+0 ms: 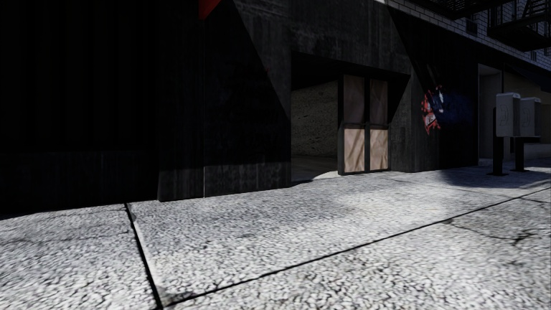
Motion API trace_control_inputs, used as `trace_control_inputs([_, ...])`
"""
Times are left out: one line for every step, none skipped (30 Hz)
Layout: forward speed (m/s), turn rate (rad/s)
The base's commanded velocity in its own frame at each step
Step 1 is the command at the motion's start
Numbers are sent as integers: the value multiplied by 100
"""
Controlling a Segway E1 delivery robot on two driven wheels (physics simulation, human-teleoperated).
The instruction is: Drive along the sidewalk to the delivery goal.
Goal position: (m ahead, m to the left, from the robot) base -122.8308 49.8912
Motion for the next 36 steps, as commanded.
trace_control_inputs([0, 0])
trace_control_inputs([0, 0])
trace_control_inputs([0, 0])
trace_control_inputs([0, 0])
trace_control_inputs([0, 0])
trace_control_inputs([0, 0])
trace_control_inputs([0, 0])
trace_control_inputs([0, 0])
trace_control_inputs([0, 0])
trace_control_inputs([0, 0])
trace_control_inputs([0, 0])
trace_control_inputs([0, 0])
trace_control_inputs([0, 0])
trace_control_inputs([0, 0])
trace_control_inputs([0, 0])
trace_control_inputs([0, 0])
trace_control_inputs([0, 0])
trace_control_inputs([0, 0])
trace_control_inputs([0, 0])
trace_control_inputs([0, 0])
trace_control_inputs([0, 0])
trace_control_inputs([0, 0])
trace_control_inputs([0, 0])
trace_control_inputs([0, 0])
trace_control_inputs([0, 0])
trace_control_inputs([0, 0])
trace_control_inputs([0, 0])
trace_control_inputs([0, 0])
trace_control_inputs([0, 0])
trace_control_inputs([0, 0])
trace_control_inputs([16, 0])
trace_control_inputs([54, 5])
trace_control_inputs([79, 9])
trace_control_inputs([102, 23])
trace_control_inputs([102, 23])
trace_control_inputs([112, 35])
